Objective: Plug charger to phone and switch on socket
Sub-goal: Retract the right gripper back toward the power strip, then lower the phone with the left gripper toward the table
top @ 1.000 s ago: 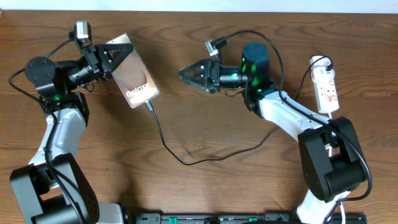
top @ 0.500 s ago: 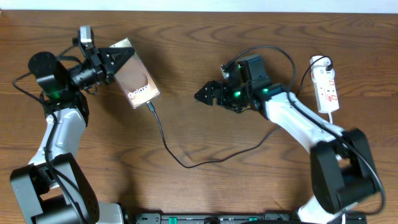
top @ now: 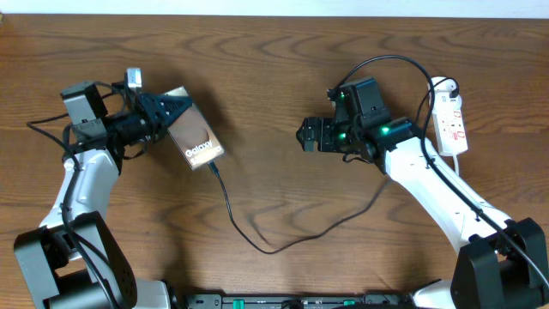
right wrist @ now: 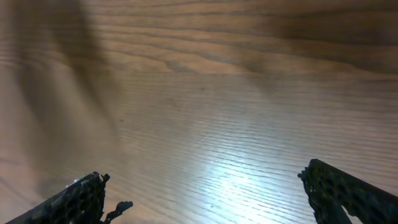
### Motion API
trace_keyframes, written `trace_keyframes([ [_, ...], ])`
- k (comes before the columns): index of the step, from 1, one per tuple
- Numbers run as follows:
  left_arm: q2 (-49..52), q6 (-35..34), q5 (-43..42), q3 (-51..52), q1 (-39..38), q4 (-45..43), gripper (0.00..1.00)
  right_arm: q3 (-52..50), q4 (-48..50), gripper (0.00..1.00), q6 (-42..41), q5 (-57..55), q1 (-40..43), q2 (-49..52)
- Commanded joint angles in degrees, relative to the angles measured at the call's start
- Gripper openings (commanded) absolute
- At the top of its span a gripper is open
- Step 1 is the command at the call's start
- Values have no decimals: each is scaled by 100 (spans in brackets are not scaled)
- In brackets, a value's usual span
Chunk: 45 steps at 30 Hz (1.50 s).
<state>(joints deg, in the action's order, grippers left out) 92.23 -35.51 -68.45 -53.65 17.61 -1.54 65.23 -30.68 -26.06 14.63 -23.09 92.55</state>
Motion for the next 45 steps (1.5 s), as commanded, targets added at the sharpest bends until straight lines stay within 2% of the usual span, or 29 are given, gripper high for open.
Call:
trace_keyframes([
  [1,50,1078,476,-66,4,485,7,33,-44,99,153,-273,17,-50],
  [5,179,1456,570,-57,4,850,7,33,-44,99,153,-273,17,-50],
  [12,396,1475,1484,133,-142,1093,7,33,-48,99,153,-275,17,-50],
  [26,1080,1534,1989,190,-802,1132,8,33,-66,99,197,-297,17,-50],
  [45,1086,1534,2914,256,-1379,1397,7,33,-127,99,195,-317,7,-50],
])
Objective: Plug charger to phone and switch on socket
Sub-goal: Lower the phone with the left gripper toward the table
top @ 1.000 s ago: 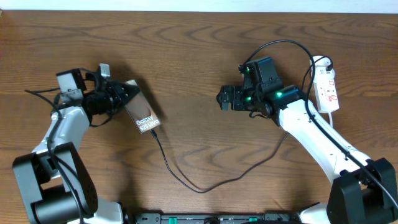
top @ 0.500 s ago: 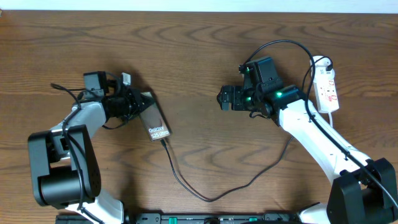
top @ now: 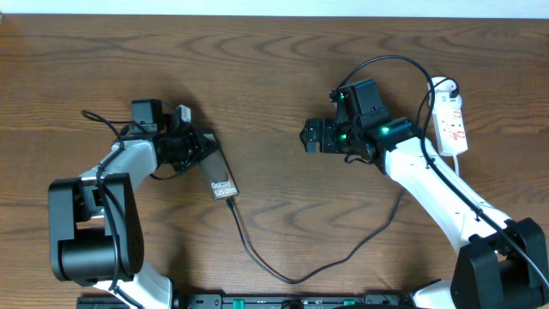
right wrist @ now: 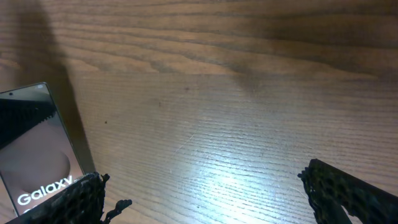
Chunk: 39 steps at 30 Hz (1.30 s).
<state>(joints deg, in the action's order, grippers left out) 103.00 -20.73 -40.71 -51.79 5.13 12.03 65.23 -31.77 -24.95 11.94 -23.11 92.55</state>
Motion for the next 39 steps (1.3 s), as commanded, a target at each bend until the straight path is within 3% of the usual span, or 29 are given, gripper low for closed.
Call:
trace_keyframes([
  [1,11,57,142,70,-166,39,7,33,-20,99,83,-48,9,-50],
  [20,11,57,435,72,-520,120,8,33,-83,99,81,-48,9,-50],
  [25,11,57,435,72,-520,120,23,31,-83,99,83,-48,9,-50],
  [31,11,57,435,72,-520,120,28,31,-83,99,83,-48,7,-50],
  [39,11,57,437,72,-520,142,46,31,-85,99,83,-48,7,-50],
])
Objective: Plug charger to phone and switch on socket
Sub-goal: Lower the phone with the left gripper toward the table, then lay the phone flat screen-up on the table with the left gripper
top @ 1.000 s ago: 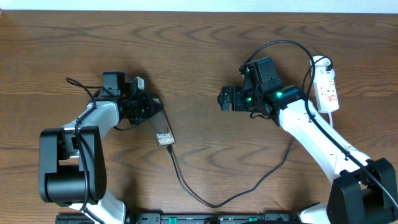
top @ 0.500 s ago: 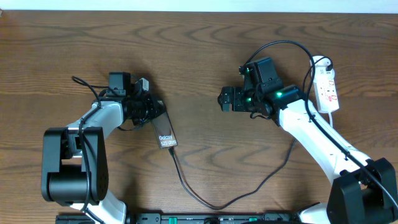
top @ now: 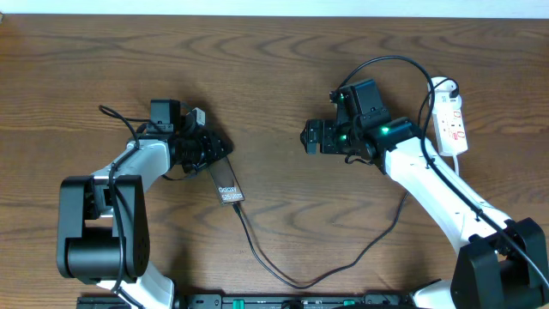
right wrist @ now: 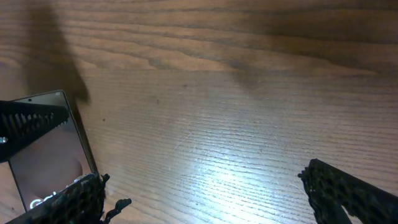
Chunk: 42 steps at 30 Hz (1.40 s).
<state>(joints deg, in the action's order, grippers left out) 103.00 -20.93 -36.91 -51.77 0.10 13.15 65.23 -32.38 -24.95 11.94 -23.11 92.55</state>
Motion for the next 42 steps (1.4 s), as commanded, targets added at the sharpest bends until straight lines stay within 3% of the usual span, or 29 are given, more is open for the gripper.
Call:
trace_keyframes([
  [1,11,76,57,70,-17,39,46,31,-26,99,83,-48,4,-50],
  [18,11,76,684,70,-17,632,50,31,-26,99,83,-48,-2,-50],
  [26,11,76,1108,70,-17,807,61,31,-24,99,83,-48,-24,-50],
  [39,11,76,1419,70,-17,938,62,31,-24,99,83,-48,-24,-50],
  [42,11,76,1425,70,-17,994,70,31,-24,99,81,-48,-24,-50],
])
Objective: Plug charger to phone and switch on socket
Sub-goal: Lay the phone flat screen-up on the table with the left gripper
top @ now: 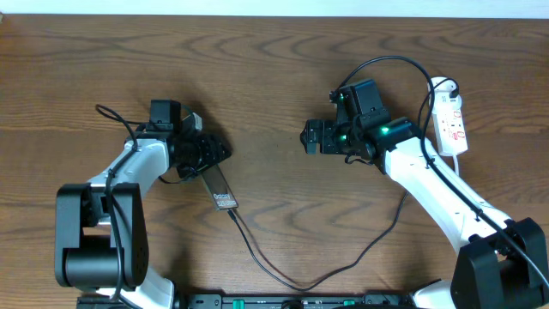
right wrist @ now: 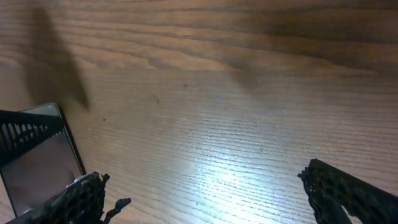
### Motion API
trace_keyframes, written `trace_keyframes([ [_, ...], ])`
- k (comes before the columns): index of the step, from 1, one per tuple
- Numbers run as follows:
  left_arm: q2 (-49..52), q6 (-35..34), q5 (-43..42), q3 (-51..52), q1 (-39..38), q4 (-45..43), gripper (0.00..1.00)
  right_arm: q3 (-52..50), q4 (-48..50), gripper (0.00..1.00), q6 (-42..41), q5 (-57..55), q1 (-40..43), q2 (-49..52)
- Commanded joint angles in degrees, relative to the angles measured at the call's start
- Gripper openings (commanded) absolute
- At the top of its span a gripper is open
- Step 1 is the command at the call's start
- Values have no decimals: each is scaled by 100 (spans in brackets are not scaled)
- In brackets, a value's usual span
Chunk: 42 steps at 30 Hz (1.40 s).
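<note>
My left gripper [top: 208, 151] is shut on the top end of the phone [top: 222, 190], a dark slab tilted so that it shows nearly edge-on left of centre. In the right wrist view the phone [right wrist: 38, 167] sits at the lower left with a left finger [right wrist: 25, 129] across it. The black charger cable [top: 257, 256] joins the phone's lower end and loops along the front of the table. At the far right lies the white socket strip [top: 451, 120]. My right gripper [top: 307, 137] hovers open over bare wood, its fingertips [right wrist: 76, 200] wide apart.
The cable [top: 390, 202] climbs under my right arm toward the socket strip, and another black lead [top: 386, 62] arches behind the right wrist. The wooden table [top: 274, 69] ends in a pale edge at the back.
The phone, still in my left gripper, has turned narrower and shifted slightly left; its Galaxy lettering has left the right wrist view. My right gripper has not moved.
My left gripper first held the cabled phone at the far left, screen up. Then the phone was nearer the centre and lower, then tilted further with the cable trailing forward. Now it hangs nearly edge-on. My right gripper stayed open in place throughout.
</note>
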<state>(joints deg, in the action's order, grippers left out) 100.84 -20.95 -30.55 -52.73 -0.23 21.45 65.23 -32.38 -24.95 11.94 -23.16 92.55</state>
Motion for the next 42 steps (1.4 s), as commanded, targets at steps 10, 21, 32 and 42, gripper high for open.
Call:
trace_keyframes([
  [10,227,79,791,166,15,188,78,31,-24,99,83,-48,-20,-50],
  [21,227,79,798,166,15,190,79,31,-24,99,83,-48,-20,-50],
  [32,225,79,1825,157,15,295,98,31,-61,99,83,-48,-20,-50],
  [42,199,79,2015,-11,15,334,98,31,-155,99,83,-131,-17,-50],
])
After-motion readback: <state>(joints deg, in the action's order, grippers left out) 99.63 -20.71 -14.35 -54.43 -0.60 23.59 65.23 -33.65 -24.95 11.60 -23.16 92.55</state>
